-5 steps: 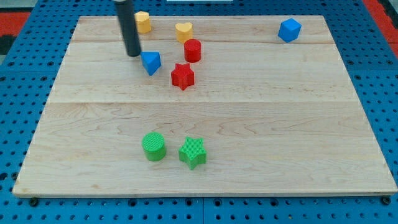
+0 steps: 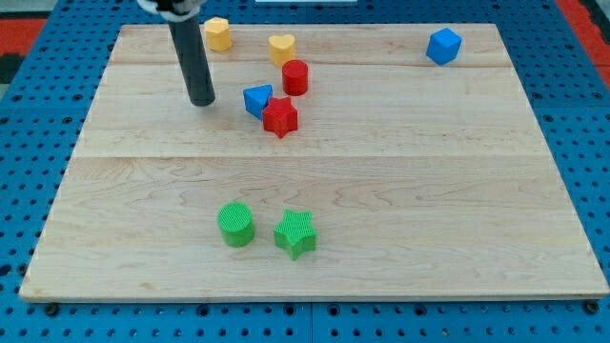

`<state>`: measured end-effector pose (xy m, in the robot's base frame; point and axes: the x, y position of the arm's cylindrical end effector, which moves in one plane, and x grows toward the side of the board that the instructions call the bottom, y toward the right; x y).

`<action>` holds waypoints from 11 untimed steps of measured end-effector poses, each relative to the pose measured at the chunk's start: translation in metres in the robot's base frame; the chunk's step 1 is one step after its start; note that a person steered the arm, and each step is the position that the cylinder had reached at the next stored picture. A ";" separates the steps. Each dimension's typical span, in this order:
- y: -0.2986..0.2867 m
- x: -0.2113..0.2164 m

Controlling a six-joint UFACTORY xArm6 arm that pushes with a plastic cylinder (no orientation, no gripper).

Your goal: Move the blue triangle into the blue cube

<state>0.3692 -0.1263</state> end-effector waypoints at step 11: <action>0.150 -0.152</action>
